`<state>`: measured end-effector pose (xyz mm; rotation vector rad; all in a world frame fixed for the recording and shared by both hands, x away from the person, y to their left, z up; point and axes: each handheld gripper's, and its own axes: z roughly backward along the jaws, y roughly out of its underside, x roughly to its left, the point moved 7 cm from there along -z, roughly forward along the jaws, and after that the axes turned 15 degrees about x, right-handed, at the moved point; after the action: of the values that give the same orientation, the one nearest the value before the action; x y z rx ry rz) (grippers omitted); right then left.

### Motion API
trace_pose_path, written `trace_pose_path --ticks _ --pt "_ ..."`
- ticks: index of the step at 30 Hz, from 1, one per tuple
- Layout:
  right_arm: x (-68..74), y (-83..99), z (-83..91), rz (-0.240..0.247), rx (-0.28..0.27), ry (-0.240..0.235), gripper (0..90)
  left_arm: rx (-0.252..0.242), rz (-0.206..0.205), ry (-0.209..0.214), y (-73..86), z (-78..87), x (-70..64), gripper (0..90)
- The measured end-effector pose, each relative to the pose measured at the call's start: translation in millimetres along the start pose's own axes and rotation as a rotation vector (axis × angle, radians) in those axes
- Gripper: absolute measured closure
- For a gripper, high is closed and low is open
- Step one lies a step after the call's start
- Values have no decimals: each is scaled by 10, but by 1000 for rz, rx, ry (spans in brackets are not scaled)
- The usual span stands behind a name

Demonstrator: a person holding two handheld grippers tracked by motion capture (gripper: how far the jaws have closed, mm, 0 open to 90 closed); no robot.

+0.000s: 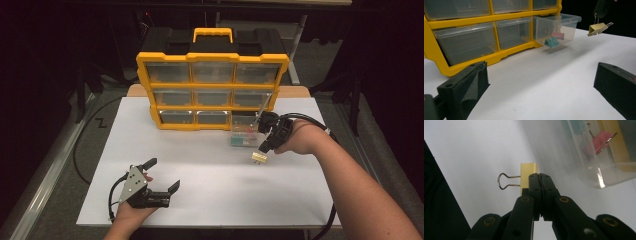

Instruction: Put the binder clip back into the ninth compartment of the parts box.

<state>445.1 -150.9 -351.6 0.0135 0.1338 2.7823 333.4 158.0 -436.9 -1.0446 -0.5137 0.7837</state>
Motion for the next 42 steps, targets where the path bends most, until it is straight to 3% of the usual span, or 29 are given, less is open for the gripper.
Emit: trace_pose_path --ticks 8,21,42 --pt "-38 -42 197 13 3 12 900 -3 1 0 -2 9 2 2" --pt "-157 -144 420 -5 0 41 900 -5 3 1 -4 9 4 2" --pt "-502 -306 532 -71 -32 78 900 -6 5 1 -4 5 5 2"
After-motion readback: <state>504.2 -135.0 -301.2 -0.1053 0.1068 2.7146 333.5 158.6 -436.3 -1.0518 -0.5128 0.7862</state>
